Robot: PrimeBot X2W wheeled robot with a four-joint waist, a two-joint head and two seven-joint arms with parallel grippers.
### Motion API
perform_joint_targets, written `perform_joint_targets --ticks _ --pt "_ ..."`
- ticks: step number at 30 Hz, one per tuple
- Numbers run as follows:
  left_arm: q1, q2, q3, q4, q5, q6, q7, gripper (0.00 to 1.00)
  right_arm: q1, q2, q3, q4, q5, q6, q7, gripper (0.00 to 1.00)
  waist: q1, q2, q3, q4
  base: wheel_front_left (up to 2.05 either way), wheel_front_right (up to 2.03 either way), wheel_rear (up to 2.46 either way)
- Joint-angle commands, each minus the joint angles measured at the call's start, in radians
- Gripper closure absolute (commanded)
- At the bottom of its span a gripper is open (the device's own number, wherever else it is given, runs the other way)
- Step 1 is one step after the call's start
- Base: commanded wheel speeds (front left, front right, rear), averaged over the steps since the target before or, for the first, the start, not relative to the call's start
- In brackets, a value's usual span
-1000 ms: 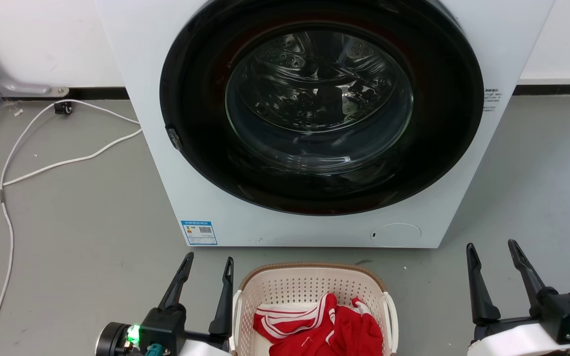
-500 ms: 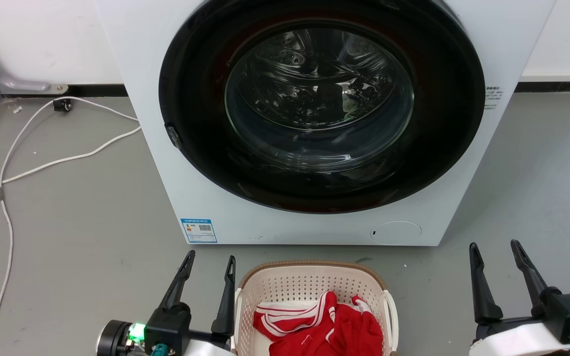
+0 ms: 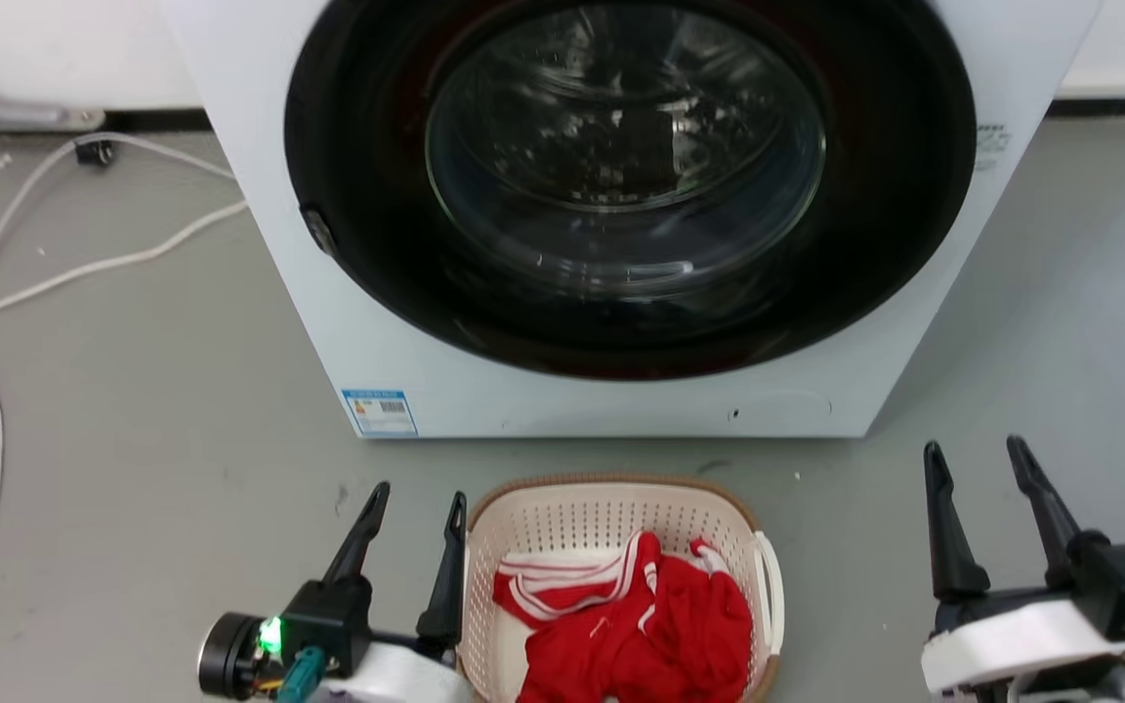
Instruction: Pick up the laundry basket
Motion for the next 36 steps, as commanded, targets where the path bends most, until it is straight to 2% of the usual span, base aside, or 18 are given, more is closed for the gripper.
perform_joint_targets --ticks 1,9,14,21,28,36 --pt "-0.023 0.0 0.003 0.008 0.001 -0.003 -0.003 0.0 -0.026 -0.002 0.004 0.002 0.002 0.0 0.001 0.0 0.0 0.0 0.049 -0.009 0.0 0.0 0.0" --pt "-0.183 0.013 0.032 0.086 0.02 -0.029 -0.003 0.0 -0.155 -0.002 0.026 0.048 0.004 0.0 0.028 0.0 0.0 0.0 0.252 -0.022 0.0 0.0 0.0" --pt "-0.301 0.033 0.044 0.185 0.022 -0.052 -0.003 0.0 -0.249 -0.002 0.028 0.125 0.014 0.0 0.058 0.0 0.0 0.0 0.367 -0.024 0.0 0.0 0.0" --pt "-0.465 0.056 0.045 0.357 0.007 -0.075 -0.003 0.0 -0.399 -0.002 0.036 0.296 0.032 0.0 0.111 0.0 0.0 0.0 0.489 -0.028 0.0 0.0 0.0" --pt "-0.617 0.07 0.011 0.614 -0.011 -0.091 0.009 0.0 -0.539 -0.001 0.067 0.493 0.047 0.0 0.151 0.0 0.0 0.0 0.589 -0.031 0.0 0.0 0.0" --pt "-0.757 0.076 -0.04 0.839 -0.054 -0.096 0.045 0.0 -0.67 -0.002 0.111 0.738 0.111 0.0 0.181 0.0 0.0 0.0 0.664 -0.028 0.0 0.0 0.0"
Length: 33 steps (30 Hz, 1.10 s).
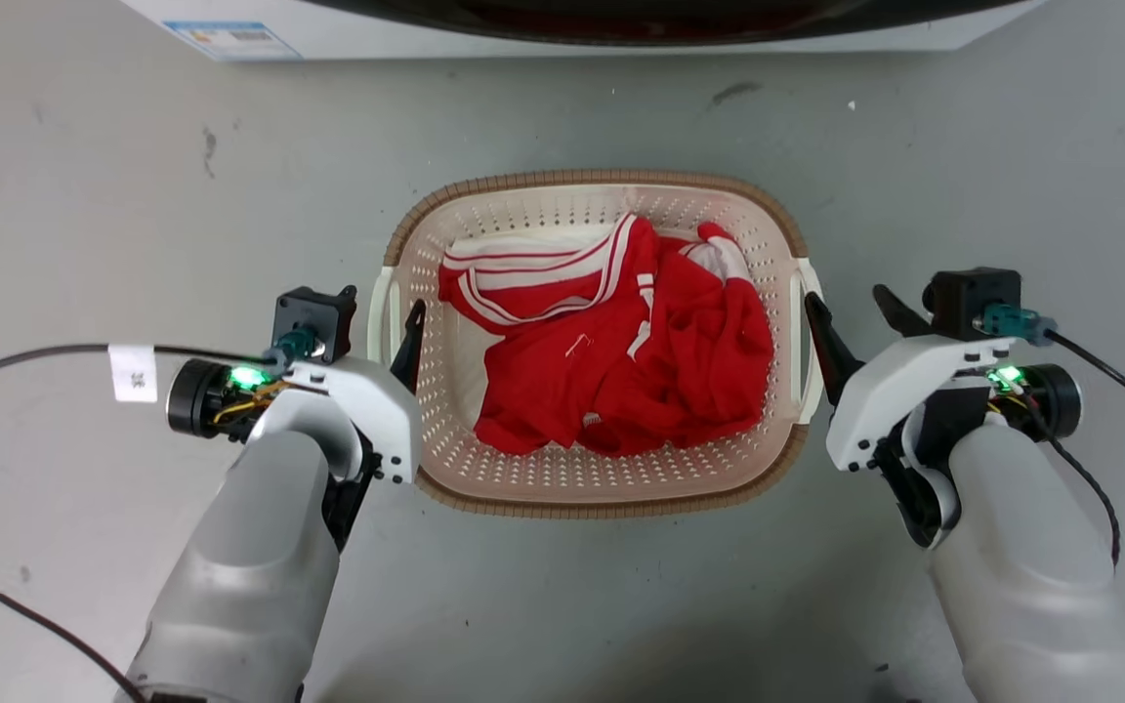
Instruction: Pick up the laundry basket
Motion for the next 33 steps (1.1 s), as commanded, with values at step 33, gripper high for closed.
perform_joint_targets --ticks 33 --pt "-0.252 0.065 -0.443 0.137 -0.414 -0.001 0.266 0.0 -0.396 -0.002 0.121 0.526 0.117 -0.001 0.085 0.0 -0.0003 0.0 0.163 0.028 0.0 0.0 0.0"
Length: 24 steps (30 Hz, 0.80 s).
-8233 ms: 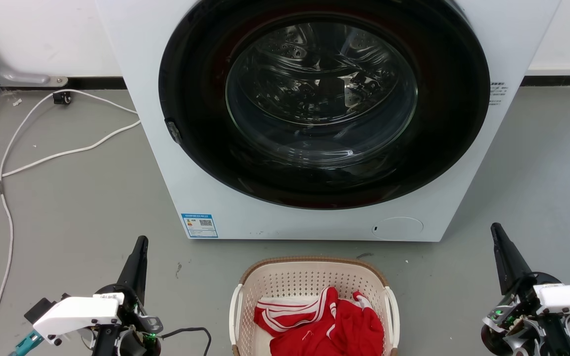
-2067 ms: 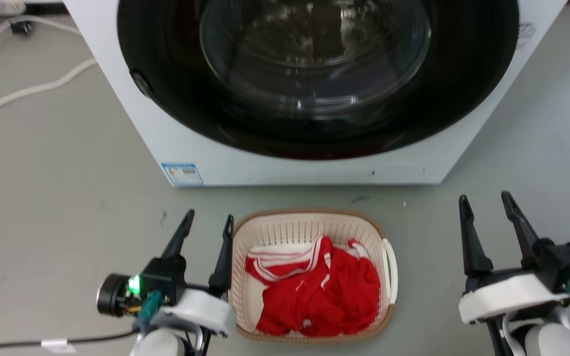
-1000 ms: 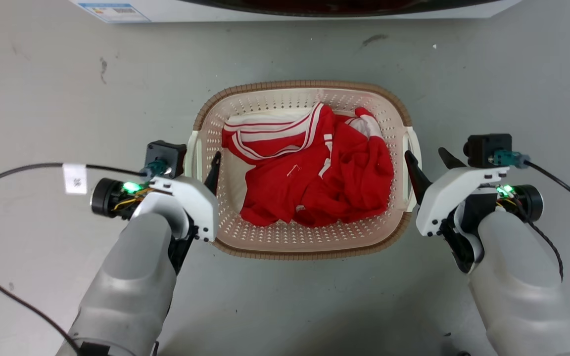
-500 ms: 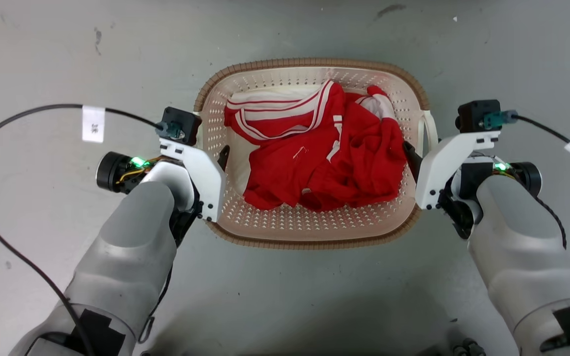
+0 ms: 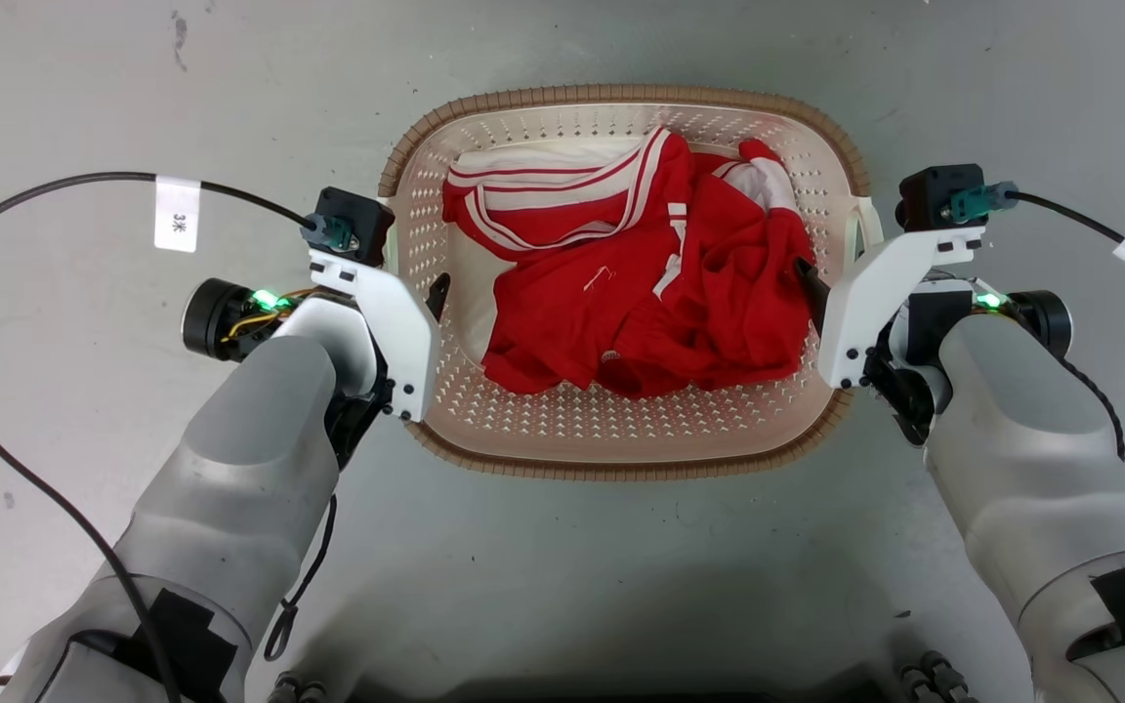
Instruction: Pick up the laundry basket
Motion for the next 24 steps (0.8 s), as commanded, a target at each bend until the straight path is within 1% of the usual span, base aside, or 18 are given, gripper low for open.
perform_joint_targets --ticks 1,4,5,6,12,16,21,24 --pt "-0.012 0.001 -0.005 0.004 -0.006 -0.001 -0.006 0.0 -0.015 -0.001 0.003 0.003 0.005 -0.001 -0.004 0.0 -0.0001 0.0 0.001 0.001 0.0 0.0 0.0" --pt "-0.02 -0.001 -0.025 0.011 -0.025 -0.001 -0.009 0.0 -0.019 -0.001 0.013 0.011 0.017 -0.001 -0.007 0.01 -0.0001 0.0 0.005 0.005 0.0 0.0 0.0" --pt "-0.02 -0.003 -0.032 0.013 -0.033 -0.001 -0.006 0.4 -0.021 -0.001 0.015 0.012 0.021 -0.001 -0.008 0.61 -0.0001 0.0 0.005 0.005 0.0 0.0 0.0" --pt "-0.02 -0.005 -0.038 0.012 -0.042 -0.001 -0.007 1.0 -0.022 -0.001 0.018 0.013 0.026 -0.001 -0.012 1.0 -0.0001 0.0 0.006 0.006 0.0 0.0 0.0" --pt "-0.023 -0.002 -0.079 0.015 -0.082 -0.002 -0.007 1.0 -0.024 0.0 0.028 0.021 0.032 0.001 -0.019 1.0 -0.0001 0.0 0.002 0.007 0.0 0.0 0.0" --pt "-0.01 -0.001 -0.112 0.008 -0.118 -0.002 0.013 1.0 -0.015 0.001 0.029 0.023 0.041 0.001 -0.016 1.0 -0.0001 0.0 -0.017 0.008 0.0 0.0 0.0" --pt "0.014 0.012 -0.165 -0.018 -0.169 -0.002 0.055 1.0 0.01 0.001 0.038 0.027 0.017 0.001 0.027 1.0 -0.0001 0.0 -0.089 0.004 0.0 0.0 0.0" --pt "0.032 0.031 -0.21 -0.045 -0.203 -0.002 0.098 1.0 0.031 0.001 0.049 0.028 -0.002 0.001 0.087 1.0 -0.0001 0.0 -0.153 0.001 0.0 0.0 0.0"
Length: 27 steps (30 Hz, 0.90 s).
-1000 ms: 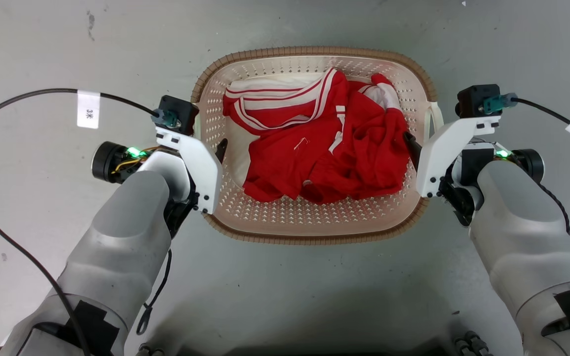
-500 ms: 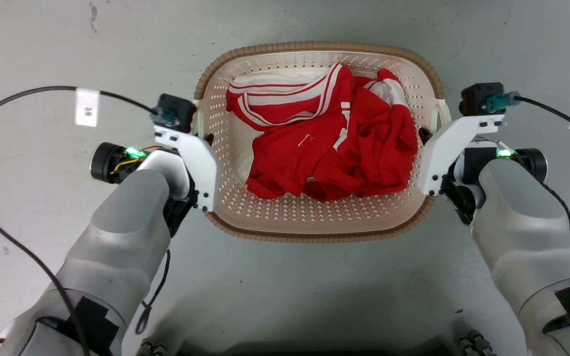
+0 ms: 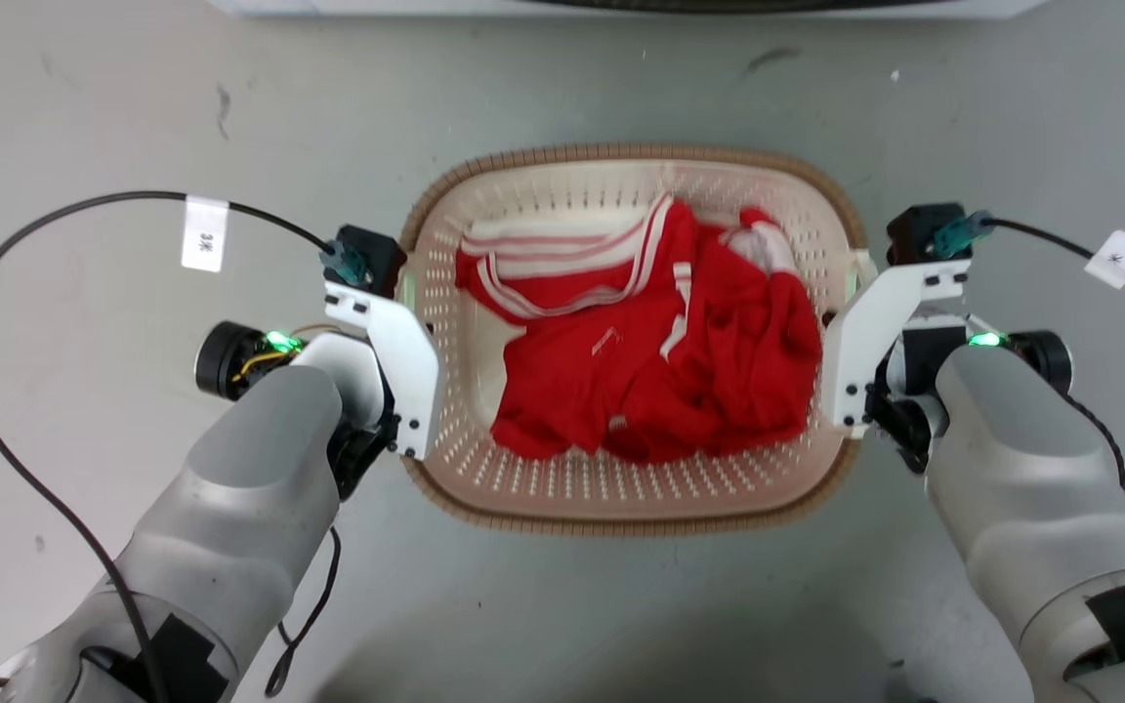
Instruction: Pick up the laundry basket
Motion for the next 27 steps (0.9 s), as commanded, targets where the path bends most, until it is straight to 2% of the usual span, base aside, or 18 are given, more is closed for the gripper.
perform_joint_targets --ticks 1,8,18,25,27 --pt "0.015 0.004 -0.02 -0.015 -0.007 -0.004 0.014 1.0 0.017 0.004 0.012 -0.001 -0.01 0.003 0.027 1.0 0.0 0.0 -0.066 -0.005 0.0 0.0 0.0" --pt "0.051 0.057 -0.138 -0.096 -0.112 -0.004 0.169 1.0 0.064 0.004 0.111 -0.006 0.023 0.003 0.229 1.0 0.0 0.0 -0.241 -0.021 0.0 0.0 0.0" --pt "0.119 0.127 -0.272 -0.205 -0.284 -0.007 0.344 1.0 0.122 0.004 0.218 -0.03 0.107 0.003 0.452 1.0 0.0 0.0 -0.474 -0.03 0.0 0.0 0.0" --pt "0.145 0.158 -0.335 -0.252 -0.363 -0.008 0.418 1.0 0.149 0.004 0.256 -0.047 0.152 0.004 0.554 1.0 0.0 0.0 -0.591 -0.025 0.0 0.0 0.0" --pt "0.165 0.173 -0.359 -0.261 -0.387 -0.008 0.444 1.0 0.175 0.004 0.299 -0.062 0.146 0.004 0.579 1.0 0.0 0.0 -0.642 -0.025 0.0 0.0 0.0"
